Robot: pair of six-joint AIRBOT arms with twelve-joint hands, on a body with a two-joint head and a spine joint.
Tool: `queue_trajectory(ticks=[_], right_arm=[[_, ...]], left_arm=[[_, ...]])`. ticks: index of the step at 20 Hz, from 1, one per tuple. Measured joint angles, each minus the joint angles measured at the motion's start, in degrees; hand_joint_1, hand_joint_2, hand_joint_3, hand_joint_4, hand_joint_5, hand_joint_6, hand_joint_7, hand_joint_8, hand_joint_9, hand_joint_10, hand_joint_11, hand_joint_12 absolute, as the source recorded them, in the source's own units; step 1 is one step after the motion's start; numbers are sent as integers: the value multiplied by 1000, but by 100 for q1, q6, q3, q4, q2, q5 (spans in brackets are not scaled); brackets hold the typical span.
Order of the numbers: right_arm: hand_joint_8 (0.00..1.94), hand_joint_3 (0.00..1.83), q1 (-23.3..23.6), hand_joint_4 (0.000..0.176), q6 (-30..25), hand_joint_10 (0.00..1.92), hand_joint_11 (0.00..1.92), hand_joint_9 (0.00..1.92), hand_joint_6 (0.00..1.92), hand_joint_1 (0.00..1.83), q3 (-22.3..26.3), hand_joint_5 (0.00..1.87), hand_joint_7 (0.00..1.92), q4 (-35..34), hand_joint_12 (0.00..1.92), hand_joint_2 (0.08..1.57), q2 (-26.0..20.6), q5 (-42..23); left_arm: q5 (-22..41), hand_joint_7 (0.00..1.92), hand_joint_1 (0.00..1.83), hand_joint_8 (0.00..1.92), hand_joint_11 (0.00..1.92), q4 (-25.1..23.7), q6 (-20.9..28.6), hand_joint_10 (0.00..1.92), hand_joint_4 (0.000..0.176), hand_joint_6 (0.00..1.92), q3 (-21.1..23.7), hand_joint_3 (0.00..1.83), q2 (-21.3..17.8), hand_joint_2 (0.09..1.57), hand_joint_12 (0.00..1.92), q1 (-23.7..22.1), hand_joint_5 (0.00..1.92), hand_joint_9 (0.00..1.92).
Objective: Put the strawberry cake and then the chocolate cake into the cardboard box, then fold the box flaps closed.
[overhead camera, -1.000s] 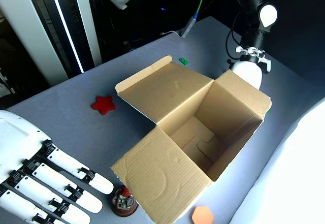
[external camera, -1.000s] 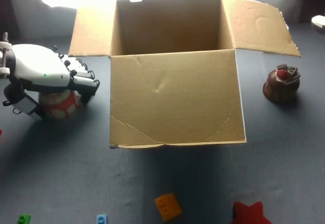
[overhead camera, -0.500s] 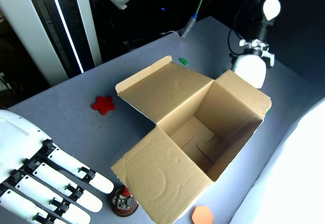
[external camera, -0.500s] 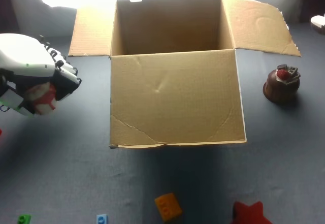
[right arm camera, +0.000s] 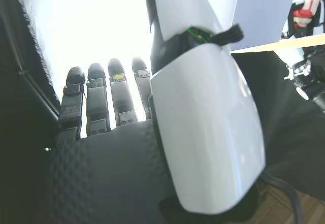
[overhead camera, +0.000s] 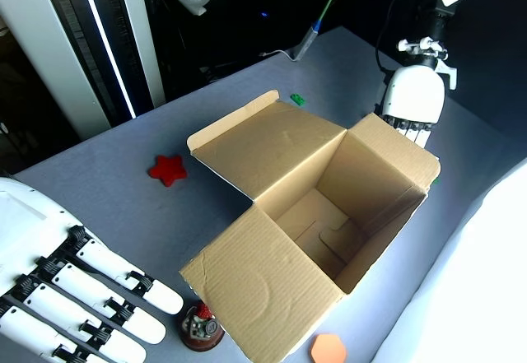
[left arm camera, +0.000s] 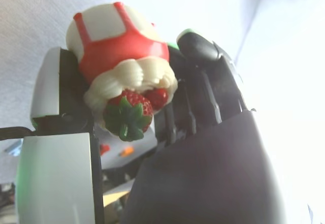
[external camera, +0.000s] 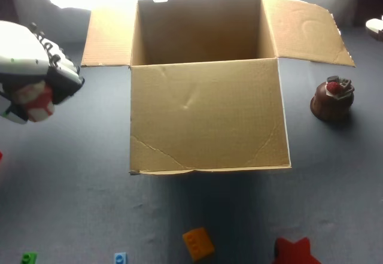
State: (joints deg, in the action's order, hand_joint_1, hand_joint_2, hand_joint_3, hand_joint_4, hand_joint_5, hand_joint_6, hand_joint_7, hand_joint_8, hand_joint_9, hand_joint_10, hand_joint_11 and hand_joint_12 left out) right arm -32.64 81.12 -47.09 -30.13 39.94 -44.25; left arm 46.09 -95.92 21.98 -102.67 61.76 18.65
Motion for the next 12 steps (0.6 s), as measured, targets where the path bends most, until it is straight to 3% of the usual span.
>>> queue_trajectory(ticks=[1, 4, 12], right_arm=[[3, 1, 0, 14, 0, 1, 1, 6, 2, 1041, 0, 28, 28, -2, 0, 1066, 0, 0], [12, 0, 0, 9, 11, 9, 27, 24, 6, 1055, 0, 36, 56, -7, 14, 1063, 0, -2], [1, 0, 0, 8, 17, 1, 0, 25, 5, 1083, 11, 49, 54, -7, 5, 1054, 0, -2]], left_arm=[[-2, 433, 1238, 1788, 363, -70, 20, 1826, 0, 1770, 15, 0, -59, 1396, 1921, -122, 516, 450], [20, 453, 1249, 1768, 380, -234, 74, 1814, 0, 1679, 31, 0, -157, 1380, 1921, -433, 549, 478], [205, 449, 1246, 1778, 380, -933, 278, 1811, 0, 1697, -94, 0, -247, 1381, 1921, -1366, 535, 480]])
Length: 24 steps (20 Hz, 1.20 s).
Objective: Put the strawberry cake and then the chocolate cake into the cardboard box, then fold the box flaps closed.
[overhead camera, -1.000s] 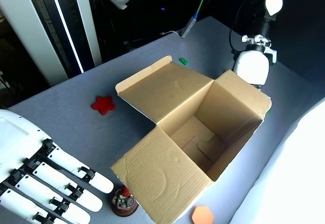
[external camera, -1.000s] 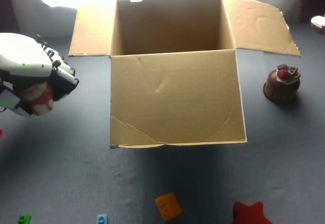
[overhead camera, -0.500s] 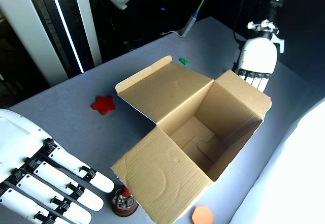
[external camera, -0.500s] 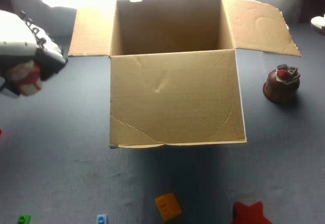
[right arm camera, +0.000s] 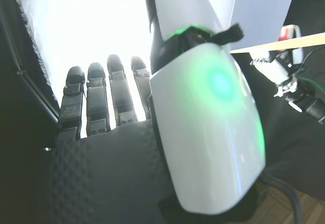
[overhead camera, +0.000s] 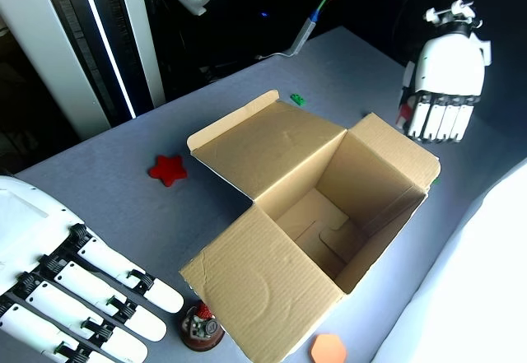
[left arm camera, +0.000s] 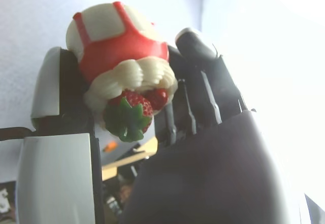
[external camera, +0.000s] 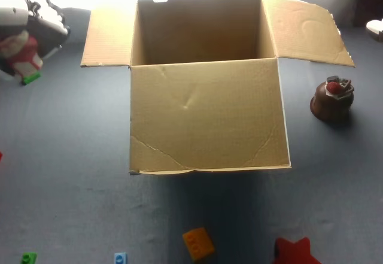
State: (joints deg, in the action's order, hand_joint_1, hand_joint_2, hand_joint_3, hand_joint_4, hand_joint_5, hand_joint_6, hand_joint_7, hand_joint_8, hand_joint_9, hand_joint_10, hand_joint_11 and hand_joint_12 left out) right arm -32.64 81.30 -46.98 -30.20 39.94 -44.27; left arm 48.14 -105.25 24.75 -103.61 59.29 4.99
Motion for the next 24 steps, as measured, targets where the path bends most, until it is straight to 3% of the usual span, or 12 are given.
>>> queue_trajectory(ticks=[8, 9, 12, 14, 17, 20, 24], right_arm=[[8, 0, 0, 5, 4, 7, 33, 47, 13, 1082, 13, 94, 91, -13, 17, 1053, -11, -2], [4, 0, 0, 1, 4, 3, 0, 54, 9, 1089, 13, 126, 107, -4, 148, 1040, -11, -2], [4, 0, 0, 0, 4, 2, 0, 51, 3, 1108, 13, 131, 132, 0, 178, 1039, -11, -2], [0, 1, 0, 4, 9, 4, 0, 62, 0, 1073, 13, 116, 112, -11, 236, 1048, -11, -2], [4, 0, 0, 2, 11, 4, 0, 31, 12, 1087, 13, 93, 83, -2, 6, 1043, -13, -2], [5, 0, 0, 0, 15, 8, 15, 45, 11, 1108, 13, 102, 96, -2, 9, 1041, -13, -2], [0, 3, 0, 12, 20, 0, 2, 23, 0, 1085, 24, 43, 60, -22, 11, 1049, -11, -2]], left_arm=[[140, 468, 1250, 1766, 389, -728, 179, 1792, 0, 1674, -179, 0, 50, 1374, 1921, -1115, 535, 499], [157, 458, 1244, 1776, 380, -769, 199, 1793, 0, 1716, -179, 2, 68, 1381, 1921, -1255, 520, 487], [264, 472, 1246, 1769, 394, -964, 249, 1812, 0, 1690, -153, 0, 205, 1380, 1921, -1572, 521, 485], [343, 478, 1248, 1755, 404, -1075, 273, 1788, 0, 1714, -118, 0, 317, 1377, 1921, -1711, 521, 496], [378, 468, 1246, 1744, 415, -1108, 278, 1770, 0, 1765, 83, 0, 483, 1380, 1921, -1764, 519, 488], [396, 470, 1247, 1735, 393, -1202, 278, 1771, 0, 1758, 389, 0, 664, 1379, 1921, -1801, 525, 486], [402, 451, 1243, 1790, 412, -1209, 280, 1815, 0, 1710, 691, 2, 872, 1385, 1921, -1845, 517, 475]])
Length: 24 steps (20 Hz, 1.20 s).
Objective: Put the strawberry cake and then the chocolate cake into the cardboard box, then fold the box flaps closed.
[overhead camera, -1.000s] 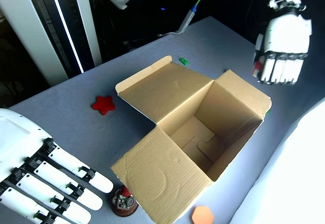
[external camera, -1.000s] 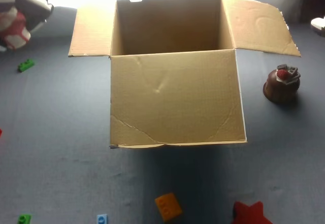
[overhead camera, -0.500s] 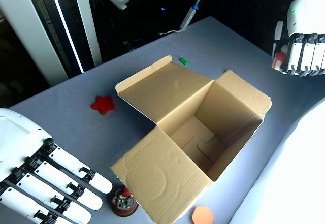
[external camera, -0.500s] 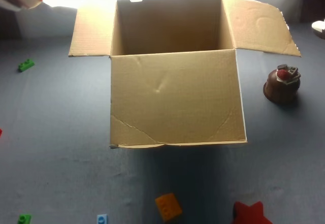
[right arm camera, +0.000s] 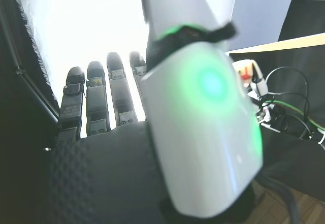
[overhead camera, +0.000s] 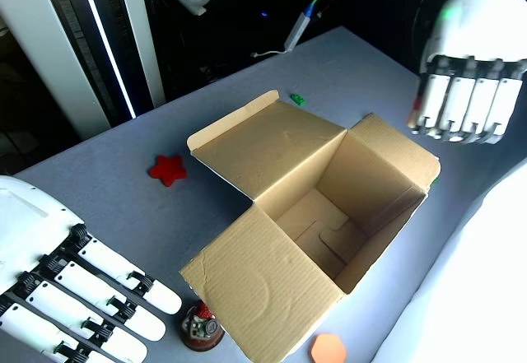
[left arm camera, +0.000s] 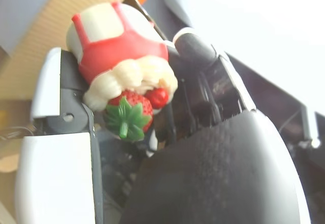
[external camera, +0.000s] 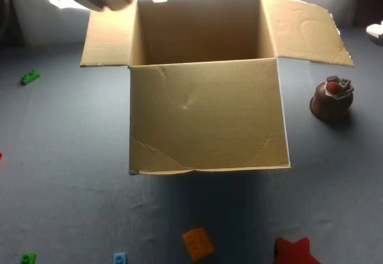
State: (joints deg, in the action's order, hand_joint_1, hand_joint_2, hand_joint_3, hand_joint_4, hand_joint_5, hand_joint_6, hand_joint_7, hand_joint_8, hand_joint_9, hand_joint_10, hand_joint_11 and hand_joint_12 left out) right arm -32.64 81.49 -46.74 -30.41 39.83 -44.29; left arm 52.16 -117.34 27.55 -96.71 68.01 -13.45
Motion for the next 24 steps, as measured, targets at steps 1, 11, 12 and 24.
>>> queue_trajectory(ticks=[1, 11, 12, 24], right_arm=[[0, 7, 0, 15, 2, 0, 12, 19, 0, 1068, 0, 39, 57, -48, 17, 1057, -2, -2], [9, 4, 0, 8, -216, 7, 16, 37, 10, 1062, -81, 72, 111, -221, 8, 1061, -7, 0], [6, 7, 0, 6, -382, 4, 7, 31, 6, 1053, -125, 67, 106, -227, 5, 1069, -7, 2], [0, 8, -68, 0, -2522, 2, 0, 13, 0, 1018, -890, 39, 54, -181, 23, 1084, 393, 367]], left_arm=[[26, 452, 1242, 1774, 407, -15, 2, 1809, 0, 1734, 48, 2, 57, 1385, 1921, 2, 515, 473], [-55, 472, 1248, 1739, 384, -87, -26, 1788, 0, 1727, 15, 0, 623, 1378, 1921, 334, 531, 479], [-59, 467, 1246, 1743, 378, -63, -39, 1788, 0, 1740, -9, 0, 688, 1380, 1921, 374, 526, 476], [-201, 473, 1248, 1742, 355, -201, -92, 1789, 0, 1703, -229, 0, 1071, 1375, 1921, 739, 534, 482]])
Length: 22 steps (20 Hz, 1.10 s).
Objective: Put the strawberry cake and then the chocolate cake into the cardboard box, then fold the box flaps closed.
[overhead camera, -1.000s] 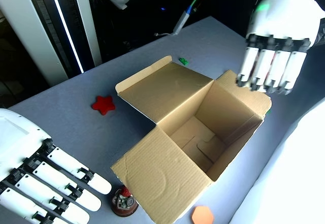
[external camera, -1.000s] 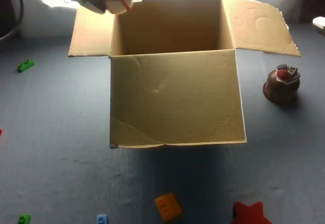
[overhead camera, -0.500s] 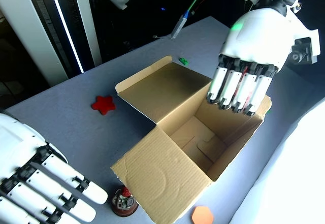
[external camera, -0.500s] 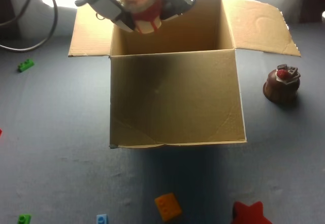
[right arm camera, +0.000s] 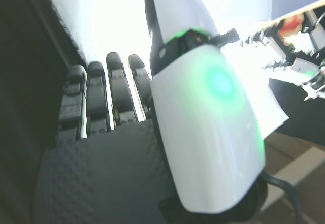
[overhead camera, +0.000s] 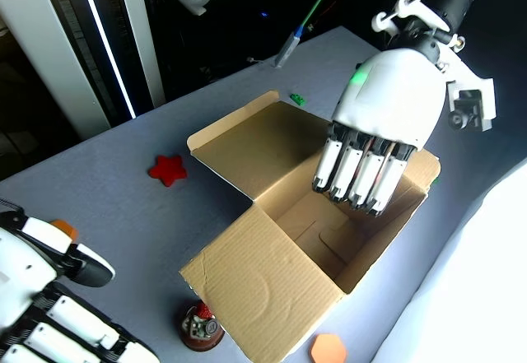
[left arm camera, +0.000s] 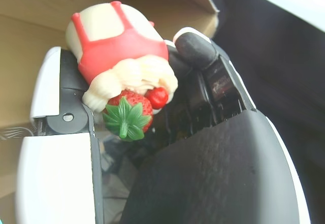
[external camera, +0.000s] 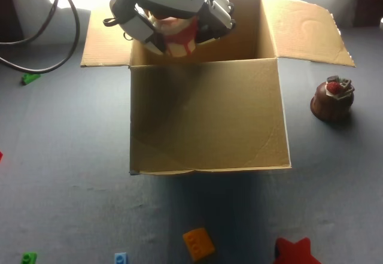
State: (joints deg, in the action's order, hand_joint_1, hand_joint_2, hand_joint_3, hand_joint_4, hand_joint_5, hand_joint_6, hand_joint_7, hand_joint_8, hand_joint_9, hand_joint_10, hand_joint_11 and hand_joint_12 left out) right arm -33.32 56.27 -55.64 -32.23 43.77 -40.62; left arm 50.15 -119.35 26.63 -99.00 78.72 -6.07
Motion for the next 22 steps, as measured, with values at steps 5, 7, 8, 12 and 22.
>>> queue_trajectory(ticks=[5, 7, 8, 12, 22], right_arm=[[2, 5, -20, 0, -83, 5, 21, 12, 11, 1010, -149, 42, 53, -35, 10, 1083, 181, -125], [1, 7, -20, 0, -223, 4, 19, 12, 8, 1009, -173, 41, 52, -13, 14, 1088, 245, -144], [0, 5, -20, 0, -269, 2, 8, 10, 9, 1019, -177, 46, 49, -13, 11, 1086, 256, -151], [5, 4, -20, 0, -782, 3, 3, 14, 9, 1014, -365, 53, 61, -35, 17, 1085, 291, -195], [1, 0, 168, 0, -960, 0, 0, 20, 0, 981, -654, 32, 80, -13, 91, 1073, 621, 424]], left_arm=[[-15, 447, 1080, 1764, 349, 0, -22, 1750, 0, 1674, -28, 2, 70, 1389, 1921, -2, 549, 344], [-9, 265, 1039, 1406, 281, -7, -35, 1603, 0, 1340, -26, 0, 81, 1270, 1832, -2, 291, 265], [-15, 329, 931, 982, 231, -24, -37, 1328, 0, 991, -26, 0, 81, 1227, 1666, -4, 287, 306], [-28, 572, 646, 94, 217, -44, -68, 543, 0, 183, -39, 0, 81, 1134, 1254, -31, 471, 512], [-103, 354, 420, 0, 28, -164, -216, 0, 46, 0, -221, 0, 83, 1018, 1116, -260, 296, 439]])
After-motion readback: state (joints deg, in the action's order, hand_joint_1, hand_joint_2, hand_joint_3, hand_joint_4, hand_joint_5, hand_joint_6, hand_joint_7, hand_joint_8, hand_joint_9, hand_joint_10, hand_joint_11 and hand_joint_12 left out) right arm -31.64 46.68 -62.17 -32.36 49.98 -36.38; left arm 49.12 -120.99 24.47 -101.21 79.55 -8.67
